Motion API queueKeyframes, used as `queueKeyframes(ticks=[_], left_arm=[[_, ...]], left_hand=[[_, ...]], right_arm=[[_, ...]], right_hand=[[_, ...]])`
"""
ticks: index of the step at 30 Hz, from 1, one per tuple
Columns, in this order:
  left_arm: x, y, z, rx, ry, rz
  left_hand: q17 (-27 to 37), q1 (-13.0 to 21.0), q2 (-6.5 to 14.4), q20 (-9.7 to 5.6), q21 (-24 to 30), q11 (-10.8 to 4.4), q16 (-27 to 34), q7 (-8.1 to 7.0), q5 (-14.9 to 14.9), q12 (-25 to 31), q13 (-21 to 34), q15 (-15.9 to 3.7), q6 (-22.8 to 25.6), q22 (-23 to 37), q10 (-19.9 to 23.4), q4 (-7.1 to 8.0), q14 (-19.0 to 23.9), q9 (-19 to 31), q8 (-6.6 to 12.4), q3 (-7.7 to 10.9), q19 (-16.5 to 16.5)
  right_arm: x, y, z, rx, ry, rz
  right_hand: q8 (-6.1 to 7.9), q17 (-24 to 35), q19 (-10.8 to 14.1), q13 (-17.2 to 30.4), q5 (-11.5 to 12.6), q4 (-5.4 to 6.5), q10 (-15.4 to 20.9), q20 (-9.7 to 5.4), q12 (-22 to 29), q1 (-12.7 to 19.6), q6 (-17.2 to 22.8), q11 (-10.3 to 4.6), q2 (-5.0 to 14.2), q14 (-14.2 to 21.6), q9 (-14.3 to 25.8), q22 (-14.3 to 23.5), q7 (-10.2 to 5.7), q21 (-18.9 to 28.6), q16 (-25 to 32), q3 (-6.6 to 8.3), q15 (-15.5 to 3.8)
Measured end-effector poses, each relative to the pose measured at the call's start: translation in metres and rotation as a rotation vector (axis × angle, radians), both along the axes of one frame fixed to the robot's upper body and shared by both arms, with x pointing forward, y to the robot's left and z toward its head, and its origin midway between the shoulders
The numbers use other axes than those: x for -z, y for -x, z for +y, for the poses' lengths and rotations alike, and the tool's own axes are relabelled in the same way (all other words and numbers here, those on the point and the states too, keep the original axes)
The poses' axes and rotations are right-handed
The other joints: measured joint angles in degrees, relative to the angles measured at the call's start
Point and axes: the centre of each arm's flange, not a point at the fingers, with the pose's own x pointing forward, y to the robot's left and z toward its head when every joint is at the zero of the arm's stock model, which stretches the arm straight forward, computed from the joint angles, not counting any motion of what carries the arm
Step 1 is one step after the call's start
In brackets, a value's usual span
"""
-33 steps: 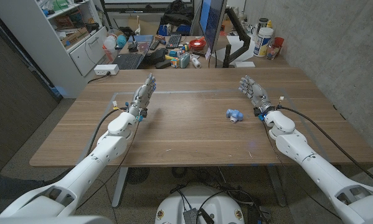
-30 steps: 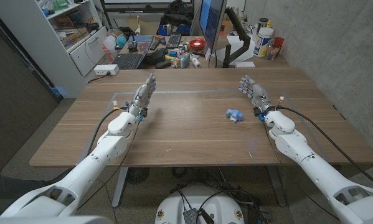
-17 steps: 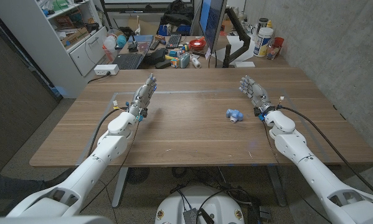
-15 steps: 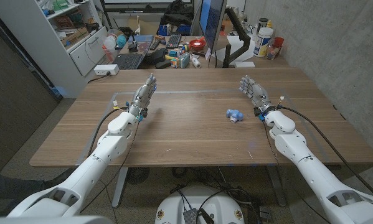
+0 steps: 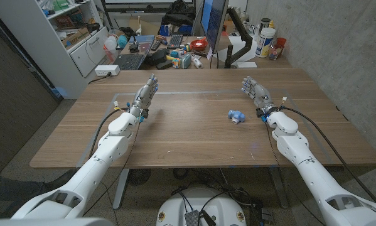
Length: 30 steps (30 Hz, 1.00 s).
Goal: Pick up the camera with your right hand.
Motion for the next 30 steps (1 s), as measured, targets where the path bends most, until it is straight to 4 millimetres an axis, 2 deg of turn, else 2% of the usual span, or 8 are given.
queueKeyframes(ticks=[8, 22, 25, 30], left_arm=[[0.001, 0.0, 0.0, 0.0, -0.002, 0.003], [0.001, 0.0, 0.0, -0.003, -0.001, 0.004], [0.001, 0.0, 0.0, -0.002, -0.001, 0.004], [0.002, 0.0, 0.0, -0.003, -0.001, 0.005]], left_hand=[[0.0, 0.0, 0.0, -0.21, 0.0, 0.73, 0.2, 0.41, 0.0, 0.0, 0.0, 0.0, 0.4, 0.0, 0.7, 0.0, 0.0, 0.0, 0.22, 0.0, 0.2], [0.0, 0.0, 0.0, -0.21, 0.0, 0.73, 0.2, 0.41, 0.0, 0.0, 0.0, -0.22, 0.4, 0.0, 0.7, 0.0, 0.2, 0.0, 0.22, 0.0, 0.2], [0.0, 0.0, 0.0, -0.21, 0.0, 0.73, 0.2, 0.2, 0.0, 0.0, 0.0, -0.22, 0.6, 0.0, 0.7, -0.01, 0.2, 0.0, 0.22, 0.0, 0.2], [0.0, 0.0, 0.0, -0.21, 0.0, 0.73, 0.2, 0.2, 0.0, 0.0, 0.0, -0.22, 0.6, 0.0, 0.7, -0.01, 0.2, 0.0, 0.22, 0.0, 0.2]], right_arm=[[0.001, 0.002, -0.001, 0.002, 0.012, -0.005], [0.001, 0.008, -0.003, 0.007, 0.04, -0.024], [0.0, 0.009, -0.003, 0.008, 0.045, -0.03], [0.001, 0.012, -0.002, 0.008, 0.052, -0.038]], right_hand=[[0.0, -0.1, 0.0, 0.0, 0.0, -0.59, 0.0, 0.0, 0.0, 0.6, 0.2, -0.61, 0.02, 0.0, 0.0, 0.0, -1.02, 0.0, 0.0, 0.25, -0.02], [0.0, -0.1, 0.0, 0.2, 0.2, -1.29, 0.2, 0.0, 0.0, 1.7, 0.2, -0.81, -0.31, 0.3, 0.0, 0.0, -1.02, 0.0, 0.0, 0.48, -0.31], [0.0, -0.1, 0.0, 0.3, 0.2, -1.76, 0.2, 0.0, 0.0, 1.9, 0.2, -0.81, -0.5, 0.3, 0.0, 0.0, -1.02, 0.0, 0.0, 0.48, -0.31], [0.0, -0.1, 0.0, 0.3, 0.2, -1.76, 0.3, 0.0, 0.0, 2.1, 0.2, -0.94, -0.74, 0.5, 0.0, 0.0, -1.01, 0.0, 0.0, 0.48, -0.53]])
